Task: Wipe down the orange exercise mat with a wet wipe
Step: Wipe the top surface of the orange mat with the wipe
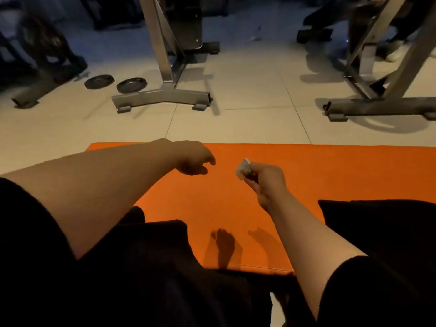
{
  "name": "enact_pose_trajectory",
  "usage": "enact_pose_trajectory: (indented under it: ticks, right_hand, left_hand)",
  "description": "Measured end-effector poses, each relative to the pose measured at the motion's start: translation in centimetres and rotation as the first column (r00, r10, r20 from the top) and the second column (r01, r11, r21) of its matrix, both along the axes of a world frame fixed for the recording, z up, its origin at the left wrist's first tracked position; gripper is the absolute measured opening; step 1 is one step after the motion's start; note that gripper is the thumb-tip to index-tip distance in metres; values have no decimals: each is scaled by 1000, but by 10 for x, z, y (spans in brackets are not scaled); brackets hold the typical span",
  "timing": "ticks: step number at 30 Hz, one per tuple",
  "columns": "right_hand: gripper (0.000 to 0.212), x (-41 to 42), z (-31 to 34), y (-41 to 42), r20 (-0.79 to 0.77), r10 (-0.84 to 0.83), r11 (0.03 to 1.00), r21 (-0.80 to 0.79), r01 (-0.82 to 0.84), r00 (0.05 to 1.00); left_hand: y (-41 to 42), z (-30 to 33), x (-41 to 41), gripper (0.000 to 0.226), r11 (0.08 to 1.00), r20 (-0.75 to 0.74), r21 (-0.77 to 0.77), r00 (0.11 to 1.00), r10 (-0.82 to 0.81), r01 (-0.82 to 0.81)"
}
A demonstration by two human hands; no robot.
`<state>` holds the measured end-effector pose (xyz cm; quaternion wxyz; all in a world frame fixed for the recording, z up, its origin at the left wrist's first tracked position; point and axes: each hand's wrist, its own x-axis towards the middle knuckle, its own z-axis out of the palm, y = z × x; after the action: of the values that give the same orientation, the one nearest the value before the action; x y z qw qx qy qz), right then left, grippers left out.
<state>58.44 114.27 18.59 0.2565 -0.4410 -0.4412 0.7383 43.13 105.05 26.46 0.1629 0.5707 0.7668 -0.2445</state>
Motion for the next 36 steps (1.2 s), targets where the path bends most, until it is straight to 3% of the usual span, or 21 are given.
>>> enact_pose_trajectory:
  ticks: [5, 10, 12, 19, 23, 29, 36]
  right_hand:
    - [7, 32, 40, -19, -67, 56, 992, 120, -47, 996]
    - [29, 34, 39, -38, -50, 128, 980, 162, -118, 991]
    - [37, 25, 32, -50, -28, 169, 977, 137, -164, 985]
    - [8, -12, -17, -95, 214, 363, 907, 141, -397, 907]
    - [8, -32, -17, -114, 299, 350, 892, 183, -413, 888]
    - [12, -49, -21, -118, 355, 252, 892, 276, -359, 900]
    - [39, -48, -112, -94, 371, 213, 948, 144, -283, 904]
  left_hand:
    - [0, 12, 65, 45, 955, 214, 267, 974, 73, -131]
    - [-18, -7, 82, 24, 879, 318, 398, 938, 138, -264]
    - [-34, -13, 70, 24, 878, 317, 380, 933, 171, -290]
    - [-115, -54, 24, 40, 864, 451, 233, 837, 310, -446]
    - [-129, -72, 5, 47, 874, 467, 174, 819, 333, -454]
    - [-98, -82, -13, 43, 848, 545, 279, 801, 247, -452]
    - [-75, -159, -36, 44, 910, 432, 60, 833, 346, -409]
